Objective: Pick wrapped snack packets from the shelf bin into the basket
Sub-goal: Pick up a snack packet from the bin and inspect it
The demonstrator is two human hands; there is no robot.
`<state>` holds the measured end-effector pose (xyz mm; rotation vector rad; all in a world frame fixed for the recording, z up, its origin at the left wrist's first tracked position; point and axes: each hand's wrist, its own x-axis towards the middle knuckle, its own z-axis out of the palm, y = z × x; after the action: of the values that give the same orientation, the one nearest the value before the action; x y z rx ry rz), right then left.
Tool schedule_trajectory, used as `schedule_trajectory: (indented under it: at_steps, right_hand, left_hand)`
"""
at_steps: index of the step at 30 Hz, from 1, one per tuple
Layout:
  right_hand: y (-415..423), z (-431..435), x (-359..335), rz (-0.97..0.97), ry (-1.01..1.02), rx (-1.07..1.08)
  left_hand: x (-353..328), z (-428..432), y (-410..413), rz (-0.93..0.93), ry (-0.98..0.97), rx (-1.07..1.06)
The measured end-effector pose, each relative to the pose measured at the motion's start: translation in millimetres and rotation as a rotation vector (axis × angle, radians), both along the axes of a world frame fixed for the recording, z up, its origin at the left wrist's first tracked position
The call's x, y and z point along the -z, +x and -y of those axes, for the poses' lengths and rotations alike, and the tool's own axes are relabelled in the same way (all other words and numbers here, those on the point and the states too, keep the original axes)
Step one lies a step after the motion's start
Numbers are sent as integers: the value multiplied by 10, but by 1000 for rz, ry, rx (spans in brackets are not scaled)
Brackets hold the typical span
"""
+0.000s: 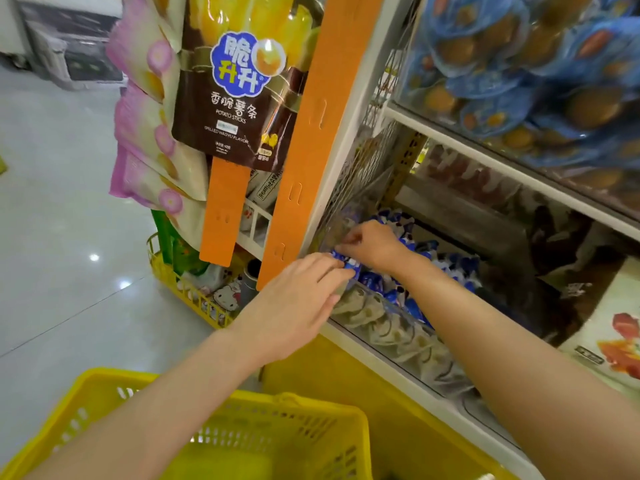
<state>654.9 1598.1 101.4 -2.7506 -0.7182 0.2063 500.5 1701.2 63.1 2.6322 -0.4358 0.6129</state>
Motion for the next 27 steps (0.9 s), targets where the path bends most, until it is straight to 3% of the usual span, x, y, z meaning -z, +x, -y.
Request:
schedule_trajectory:
  at_steps: [6, 11, 13, 17, 21, 24, 27]
  right_hand:
    - [-26, 65, 24, 27, 165, -5]
    - [-303, 194, -217, 314, 609, 114]
    - [-501, 262, -359, 332, 801, 176]
    - [-1021, 412, -483, 159, 997, 3]
    - [-1536, 525, -238, -169, 995, -176]
    - [-1817, 540, 37, -393, 973, -224]
    - [-2010, 497, 243, -531, 971, -201]
  left_hand:
    - [-70, -15, -9, -31, 18, 9]
    - [-197, 6, -37, -127, -13, -19]
    - [-228, 26, -122, -121, -114, -50]
    - [-232, 57, -421, -132, -685, -182]
    - [-191, -7, -821, -506, -1337, -151]
    - [-119, -21, -1124, -679, -1395, -67]
    - [-63, 8, -1318, -631, -1347, -175]
